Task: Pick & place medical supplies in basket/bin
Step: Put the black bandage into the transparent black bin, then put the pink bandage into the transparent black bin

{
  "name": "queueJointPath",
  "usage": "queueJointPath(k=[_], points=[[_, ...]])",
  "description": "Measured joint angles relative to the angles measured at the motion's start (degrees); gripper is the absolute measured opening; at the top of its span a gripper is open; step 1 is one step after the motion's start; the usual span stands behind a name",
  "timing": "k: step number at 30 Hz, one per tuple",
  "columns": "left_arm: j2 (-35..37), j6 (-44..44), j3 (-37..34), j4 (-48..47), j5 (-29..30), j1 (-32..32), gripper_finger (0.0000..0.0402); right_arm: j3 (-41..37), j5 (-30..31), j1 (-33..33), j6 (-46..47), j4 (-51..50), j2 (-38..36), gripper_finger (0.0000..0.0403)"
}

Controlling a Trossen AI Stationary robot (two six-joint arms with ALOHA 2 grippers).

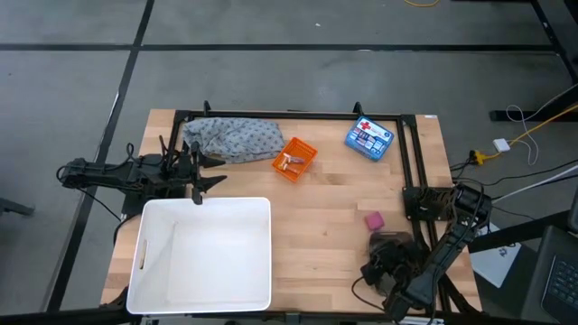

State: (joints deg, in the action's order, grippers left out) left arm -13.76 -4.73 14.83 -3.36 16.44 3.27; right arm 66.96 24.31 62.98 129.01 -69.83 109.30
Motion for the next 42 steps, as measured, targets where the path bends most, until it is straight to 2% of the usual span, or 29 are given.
queueJointPath(k=[5,19,23,29,34,42], points=[[0.00,-0.02,0.00,0.01,-0.02,0.00,0.0223,3.23,1.23,0.00,0.00,-1.83,0.00,0.0270],[0.00,-0.04,0.00,0.04,-0.02,0.00,0.0221,16.31,0.75,0.00,-0.44,-19.76,-0.01,0.0270],[0.00,-0.06,0.00,0.07,0.00,0.00,0.0223,18.16,2.93,-0.18,-2.68,-20.17,-1.22,0.0270],[0.00,-0.07,0.00,0.15,0.00,0.00,0.0222,18.00,1.19,-3.17,-11.84,-20.19,-2.71,0.0270],[0.00,-0.04,0.00,0.26,0.35,0.00,0.0223,18.00,3.01,-7.35,-20.19,-20.16,-3.72,0.0270],[0.00,-0.04,0.00,0.28,0.40,0.00,0.0222,18.00,4.24,-19.20,-40.22,-20.19,-6.57,0.0270]])
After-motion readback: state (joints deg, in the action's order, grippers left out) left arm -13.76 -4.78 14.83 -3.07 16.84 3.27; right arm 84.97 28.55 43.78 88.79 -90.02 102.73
